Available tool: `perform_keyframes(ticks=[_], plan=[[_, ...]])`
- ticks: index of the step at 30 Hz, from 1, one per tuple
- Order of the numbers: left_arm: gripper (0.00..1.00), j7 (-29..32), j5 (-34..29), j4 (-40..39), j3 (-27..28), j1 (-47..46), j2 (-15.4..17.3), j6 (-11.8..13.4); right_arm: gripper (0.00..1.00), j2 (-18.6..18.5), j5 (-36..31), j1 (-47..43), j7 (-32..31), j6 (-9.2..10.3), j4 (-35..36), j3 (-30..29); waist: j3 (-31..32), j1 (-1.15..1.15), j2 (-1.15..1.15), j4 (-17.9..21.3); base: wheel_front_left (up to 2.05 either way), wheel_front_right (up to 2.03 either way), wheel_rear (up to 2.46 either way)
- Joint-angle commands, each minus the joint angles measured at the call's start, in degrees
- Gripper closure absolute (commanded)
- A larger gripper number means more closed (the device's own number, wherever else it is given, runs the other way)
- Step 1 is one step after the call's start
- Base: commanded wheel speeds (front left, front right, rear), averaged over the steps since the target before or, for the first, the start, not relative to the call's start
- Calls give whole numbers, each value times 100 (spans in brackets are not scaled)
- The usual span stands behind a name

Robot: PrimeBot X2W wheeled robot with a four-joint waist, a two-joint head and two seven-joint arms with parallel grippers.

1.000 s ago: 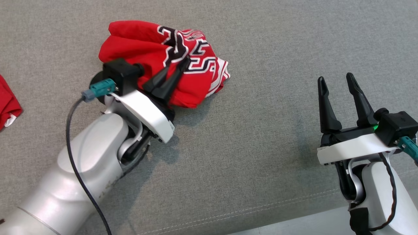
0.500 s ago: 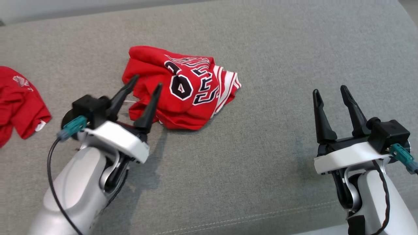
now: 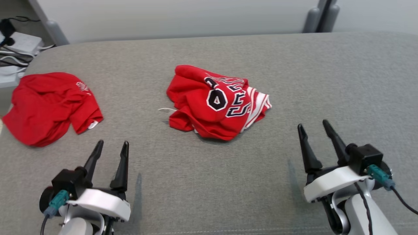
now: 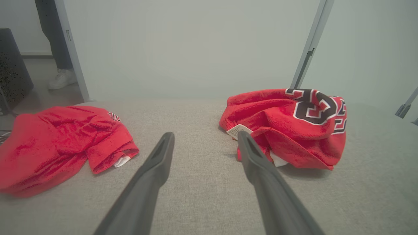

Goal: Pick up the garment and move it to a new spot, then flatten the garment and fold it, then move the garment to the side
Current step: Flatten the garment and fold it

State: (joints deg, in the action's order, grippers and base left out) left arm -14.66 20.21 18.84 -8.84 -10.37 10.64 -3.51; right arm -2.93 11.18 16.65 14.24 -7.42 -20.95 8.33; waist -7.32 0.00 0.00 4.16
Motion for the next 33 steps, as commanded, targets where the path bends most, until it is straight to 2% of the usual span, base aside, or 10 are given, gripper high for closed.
perform_keyframes(ticks=[1, 7, 11, 17, 24, 29, 31, 32, 33], plan=[[0, -34, -99, -183, 301, -18, 31, -70, 0, 5, 118, 8, 76, -7, -5, 203, 70, 0, 0, -198, 0, 0, 0], [0, -34, -369, -253, 448, 145, -336, -299, 0, 5, 621, 416, 52, -7, -934, 461, -90, 0, 0, -686, 0, 0, 0], [0, -34, -464, -325, 380, 0, -443, -369, 0, 5, 904, 790, 46, -7, -1418, 527, -291, 0, 0, -1050, 0, 0, 0], [0, -34, -405, -435, 118, -244, -523, -394, 0, 5, 864, 1270, 55, -7, -2065, 610, -597, 0, 0, -1481, 0, 0, 0], [0, -34, -225, -474, -153, -400, -465, -396, 0, 5, 588, 1597, 69, -7, -2674, 178, -779, 0, 0, -1680, 0, 0, 0], [0, -34, -116, -501, -306, -393, -455, -397, 1, 5, 436, 1556, 73, -7, -2687, 18, -856, 0, 0, -1707, 0, 0, 0], [0, -34, -71, -491, -347, -414, -437, -397, 16, 5, 499, 1634, 74, -7, -2660, 152, -898, 0, 0, -1695, 0, 0, 0], [0, -34, -59, -489, -359, -428, -436, -397, 51, 5, 527, 1685, 74, -7, -2691, 207, -912, 0, 0, -1693, 0, 0, 0], [0, -34, -51, -485, -368, -445, -437, -397, 100, 5, 558, 1754, 74, -7, -2715, 253, -922, 0, 0, -1692, 0, 0, 0]])
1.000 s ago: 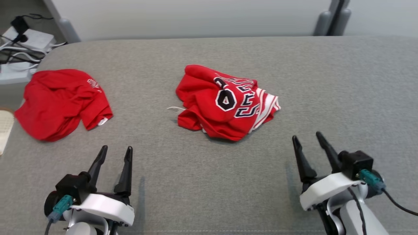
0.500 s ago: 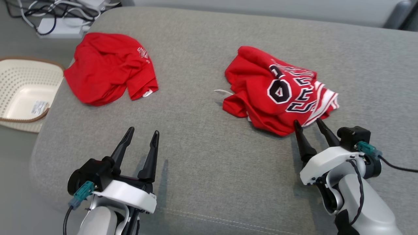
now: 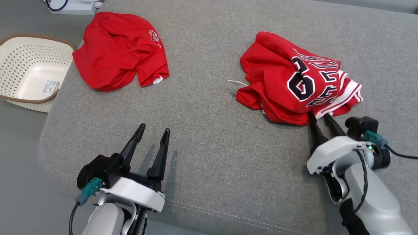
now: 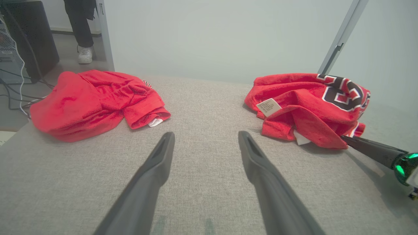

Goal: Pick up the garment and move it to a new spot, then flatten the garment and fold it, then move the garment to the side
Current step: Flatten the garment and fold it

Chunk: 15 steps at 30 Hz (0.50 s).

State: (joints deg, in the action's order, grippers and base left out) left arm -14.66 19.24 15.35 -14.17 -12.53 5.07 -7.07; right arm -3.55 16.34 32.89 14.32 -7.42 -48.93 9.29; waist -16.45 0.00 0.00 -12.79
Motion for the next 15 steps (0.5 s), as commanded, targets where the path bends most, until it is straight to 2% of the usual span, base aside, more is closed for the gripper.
perform_keyframes(ticks=[1, 7, 11, 15], plan=[[0, -34, 59, -134, 152, -251, 116, -41, 100, 68, 68, 210, 67, -7, 96, 209, -10, 0, 0, 2, 0, 0, 0], [0, -34, 113, -193, 68, -263, 107, -41, 100, 63, 81, 508, 67, -7, 952, 419, 155, 0, 0, 88, 0, 0, 0], [0, -34, 147, -221, -23, -234, 76, -41, 100, 63, 343, 568, 43, -7, 1426, 1157, 335, 0, 0, 221, 0, 0, 0], [0, -34, 166, -247, -255, -302, 29, -41, 100, 64, 845, 636, -275, -7, 1726, 2022, 415, 0, 0, 297, 0, 0, 0]])
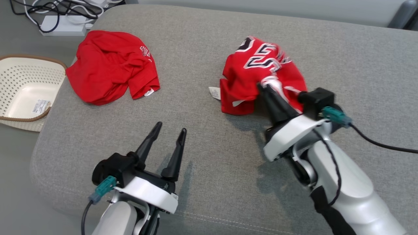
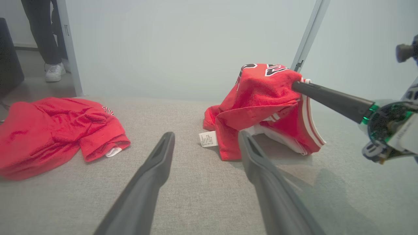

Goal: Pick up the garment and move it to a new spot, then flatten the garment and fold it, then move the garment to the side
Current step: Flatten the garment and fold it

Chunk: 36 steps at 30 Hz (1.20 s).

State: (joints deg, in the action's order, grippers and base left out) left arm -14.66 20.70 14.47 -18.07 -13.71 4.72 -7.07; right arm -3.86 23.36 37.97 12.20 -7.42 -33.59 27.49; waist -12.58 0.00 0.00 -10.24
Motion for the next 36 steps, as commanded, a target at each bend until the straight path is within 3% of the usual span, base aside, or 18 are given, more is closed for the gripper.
perform_keyframes(ticks=[1, 4, 5, 6, 17, 21, 36], plan=[[0, -34, 28, -157, 84, -218, 58, -41, 100, 95, 268, 146, -161, -7, 200, 395, 32, 0, 0, 53, 0, 0, 0], [0, -34, 61, -114, -81, -301, 52, -41, 96, 94, 545, 166, -428, -7, -35, 810, 53, 0, 0, 60, 0, 0, 0], [0, -34, 66, -99, -128, -327, 54, -41, 55, 68, 579, 173, -462, -7, -166, 867, 57, 0, 0, 57, 0, 0, 0], [0, -34, 70, -87, -170, -350, 60, -41, 0, 54, 631, 171, -475, -7, -278, 905, 58, 0, 0, 59, 0, 0, 0], [0, -34, 124, 224, -567, -648, 284, -42, 0, -401, 1047, 87, -68, -7, -530, 786, 13, 0, 0, 562, 0, 0, 0], [0, -34, 84, 722, -678, -949, 348, -42, 0, -469, 979, 87, 57, -7, -561, 622, -63, 0, 0, 829, 0, 0, 0], [0, -34, 29, 2937, 163, -2142, 402, 83, 0, -162, 597, 54, 201, -7, -280, 325, -512, 0, 0, 1911, 0, 0, 0]])
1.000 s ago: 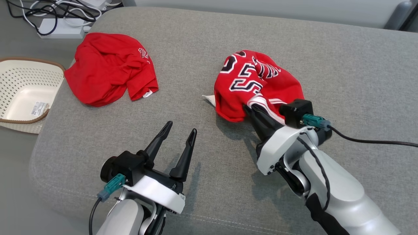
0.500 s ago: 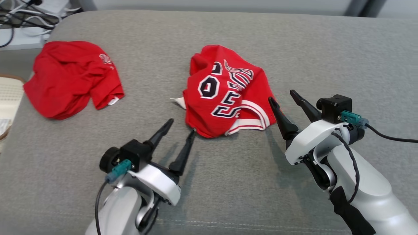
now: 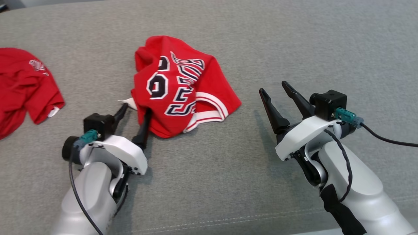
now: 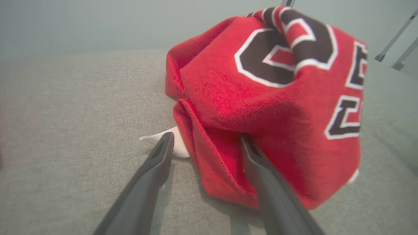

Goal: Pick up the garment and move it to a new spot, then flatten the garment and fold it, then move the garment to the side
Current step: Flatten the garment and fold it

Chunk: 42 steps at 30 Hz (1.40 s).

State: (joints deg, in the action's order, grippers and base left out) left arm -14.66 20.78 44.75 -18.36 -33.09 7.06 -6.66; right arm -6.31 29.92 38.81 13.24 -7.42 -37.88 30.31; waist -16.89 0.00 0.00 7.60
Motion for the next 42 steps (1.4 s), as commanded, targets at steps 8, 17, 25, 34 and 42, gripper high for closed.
perform_keyframes(ticks=[8, 17, 25, 34, 42], plan=[[21, -34, 88, 458, 526, -447, 263, 180, 0, 159, -148, -145, 120, -7, 325, -109, -156, 0, 0, 294, 0, 0, 0], [100, -34, 191, 259, 948, -462, 144, 144, 0, 216, -235, -177, 121, -7, 405, -188, -156, 0, 0, 127, 0, 0, 0], [100, -34, 61, -1121, 1830, 78, -85, 178, 0, 185, -195, -254, 60, -7, 394, -116, 26, 0, 0, -423, 0, 0, 0], [100, -34, -173, -1475, 2272, 612, -324, 143, 0, 144, 118, -405, -224, -7, 438, 792, 172, 0, 0, -1001, 0, 0, 0], [100, -34, -324, -1579, 2362, 600, -408, 34, 0, 8, 392, -114, -506, -7, 383, 2016, -31, 0, 0, -1289, 0, 0, 0]])
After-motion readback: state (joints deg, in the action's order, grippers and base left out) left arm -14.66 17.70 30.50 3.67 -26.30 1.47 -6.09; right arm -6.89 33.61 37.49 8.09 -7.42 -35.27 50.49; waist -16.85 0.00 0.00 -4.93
